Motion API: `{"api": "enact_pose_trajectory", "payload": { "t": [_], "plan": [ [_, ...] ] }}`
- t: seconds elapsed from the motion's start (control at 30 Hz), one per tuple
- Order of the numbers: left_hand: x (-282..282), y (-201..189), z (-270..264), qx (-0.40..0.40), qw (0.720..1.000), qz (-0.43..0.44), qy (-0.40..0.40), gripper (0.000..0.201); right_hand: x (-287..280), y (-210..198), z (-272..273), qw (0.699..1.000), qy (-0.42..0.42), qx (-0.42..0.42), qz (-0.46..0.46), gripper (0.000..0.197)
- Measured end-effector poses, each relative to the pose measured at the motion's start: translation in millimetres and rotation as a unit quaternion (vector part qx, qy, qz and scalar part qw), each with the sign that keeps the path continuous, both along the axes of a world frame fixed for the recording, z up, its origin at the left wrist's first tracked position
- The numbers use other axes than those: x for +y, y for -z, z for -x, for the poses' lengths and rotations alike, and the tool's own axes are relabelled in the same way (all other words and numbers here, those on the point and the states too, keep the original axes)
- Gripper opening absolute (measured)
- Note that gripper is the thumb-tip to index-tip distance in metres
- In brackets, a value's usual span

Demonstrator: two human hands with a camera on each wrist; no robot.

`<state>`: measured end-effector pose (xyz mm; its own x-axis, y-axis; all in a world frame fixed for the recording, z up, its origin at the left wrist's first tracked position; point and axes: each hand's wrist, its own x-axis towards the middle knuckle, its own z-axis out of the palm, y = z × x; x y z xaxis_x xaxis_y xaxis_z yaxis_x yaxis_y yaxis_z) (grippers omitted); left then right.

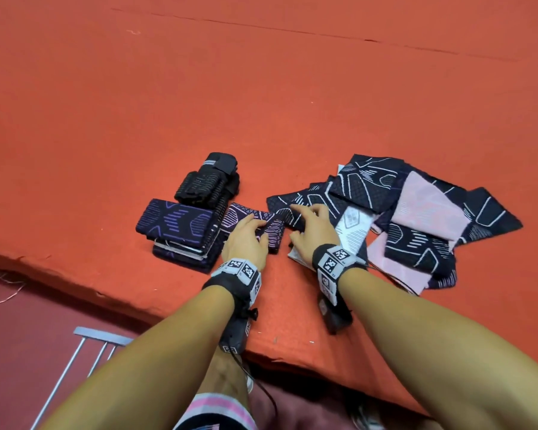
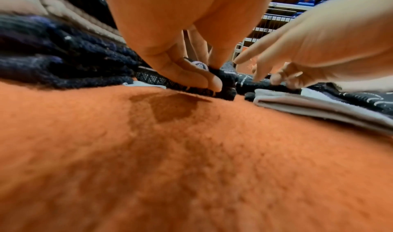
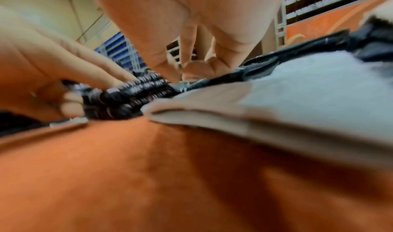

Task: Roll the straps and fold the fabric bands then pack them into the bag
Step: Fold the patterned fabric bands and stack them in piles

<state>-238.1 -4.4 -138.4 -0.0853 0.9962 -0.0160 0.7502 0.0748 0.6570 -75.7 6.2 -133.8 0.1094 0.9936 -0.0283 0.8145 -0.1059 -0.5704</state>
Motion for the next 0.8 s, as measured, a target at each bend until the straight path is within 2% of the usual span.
{"api": "enact_pose_trajectory", "payload": {
  "t": [0.07,0.13,0.2,0.3,0.33,0.37,0.47,0.57,0.63,0.7,0.77,0.8],
  "plan": [
    [0,2,1,-0.007,1.0,0.004,0.0,0.032,2,4,-7,0.997,-0.032,-0.064,0.038,0.07],
    [1,3,2,-0.008,1.0,0.005,0.001,0.032,6,5,-8,0.995,-0.029,-0.084,0.04,0.067],
    [1,2,2,-0.003,1.0,0.006,0.003,0.033,12,-1,-9,0.995,0.003,-0.097,0.022,0.055],
    [0,1,4,0.01,1.0,0.015,0.016,0.036,19,-15,-14,0.987,0.031,-0.156,0.007,0.025],
    [0,1,4,0.013,0.999,0.022,0.021,0.037,18,-20,-17,0.987,0.046,-0.154,-0.007,0.023],
    [2,0,4,0.014,0.999,0.028,0.024,0.038,17,-25,-21,0.989,0.073,-0.131,-0.021,0.023],
    [4,-5,3,0.027,0.998,0.041,0.028,0.042,10,-45,-37,0.978,0.193,0.04,-0.063,0.022],
    [-3,-19,-5,0.038,0.999,-0.017,0.019,0.044,0,-60,-51,0.961,0.217,0.151,-0.082,0.016],
    [-11,-30,-21,-0.011,0.998,-0.045,0.038,0.05,-10,-68,-55,0.958,0.192,0.193,-0.088,0.02],
    [-18,-38,-46,-0.125,0.991,0.0,0.045,0.053,-22,-70,-61,0.955,0.177,0.221,-0.084,0.025],
    [-24,-41,-72,-0.272,0.96,0.069,0.021,0.043,-36,-67,-69,0.952,0.183,0.234,-0.072,0.029],
    [-26,-38,-83,-0.3,0.951,0.078,0.006,0.037,-44,-65,-75,0.952,0.186,0.234,-0.062,0.029]
  ]
}}
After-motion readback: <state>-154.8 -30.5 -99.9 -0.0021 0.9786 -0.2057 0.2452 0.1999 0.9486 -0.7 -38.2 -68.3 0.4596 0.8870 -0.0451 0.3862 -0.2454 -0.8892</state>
